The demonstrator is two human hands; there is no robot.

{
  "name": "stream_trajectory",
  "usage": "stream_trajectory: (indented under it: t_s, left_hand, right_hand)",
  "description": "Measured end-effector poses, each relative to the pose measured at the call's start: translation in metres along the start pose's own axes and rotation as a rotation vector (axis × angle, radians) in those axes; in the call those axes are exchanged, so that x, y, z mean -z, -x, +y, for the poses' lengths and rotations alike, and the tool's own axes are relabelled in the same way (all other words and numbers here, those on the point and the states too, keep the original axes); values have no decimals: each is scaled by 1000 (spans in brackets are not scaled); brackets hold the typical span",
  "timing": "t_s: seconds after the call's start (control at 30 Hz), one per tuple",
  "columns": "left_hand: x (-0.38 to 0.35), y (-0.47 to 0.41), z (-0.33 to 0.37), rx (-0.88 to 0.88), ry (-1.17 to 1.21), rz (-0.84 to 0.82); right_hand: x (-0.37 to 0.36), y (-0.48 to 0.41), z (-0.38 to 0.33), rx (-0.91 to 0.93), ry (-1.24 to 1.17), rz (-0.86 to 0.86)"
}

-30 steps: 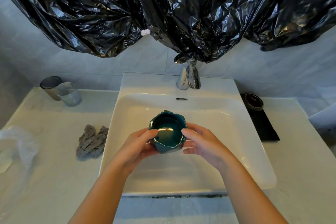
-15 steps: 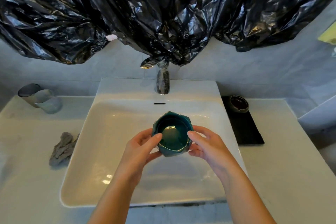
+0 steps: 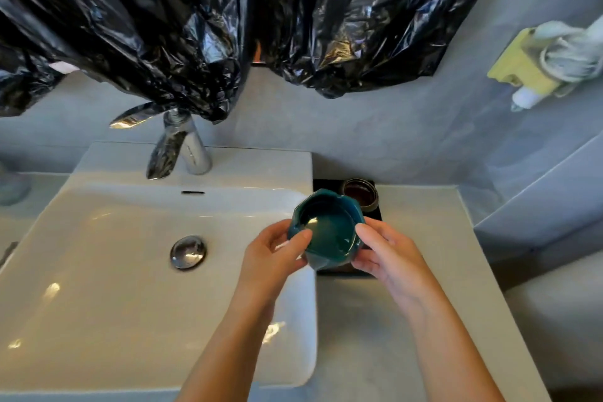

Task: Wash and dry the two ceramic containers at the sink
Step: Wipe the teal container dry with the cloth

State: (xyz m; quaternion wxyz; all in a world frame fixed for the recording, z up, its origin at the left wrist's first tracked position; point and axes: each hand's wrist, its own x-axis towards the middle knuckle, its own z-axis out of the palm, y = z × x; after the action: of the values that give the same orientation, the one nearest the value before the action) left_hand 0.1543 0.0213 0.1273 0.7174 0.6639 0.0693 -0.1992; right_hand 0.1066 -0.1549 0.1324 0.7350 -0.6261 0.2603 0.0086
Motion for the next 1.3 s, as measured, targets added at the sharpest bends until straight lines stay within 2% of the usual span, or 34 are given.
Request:
stream_trajectory:
  t_s: [0.23,0.37,0.5,0.6,0.83,1.0,1.3]
  left_hand:
    - [-71,-22,-12,7,28,11]
    - [-93,-40,-28,30,-63,66]
    - [-105,-57,-43,46,-133,65]
    - [-111,-66,-54,65,-262,55]
    - [-115,-91,-84,173,-465,74]
    - [-114,-104,-88,211,-596,85]
    - [-116,-120,-93,234,-632,102]
  right_hand:
    - [53,-30,-7,-36,-27,122]
    - [68,-51,1,-91,-18,224]
    - [78,-66,15,-111,-12,258]
    - [84,-79,29,-122,57,254]
    - [89,-107,66,-172,392,216]
    - [85,-114,78,-204,461,228]
    - [79,-124,98,-134,606,260]
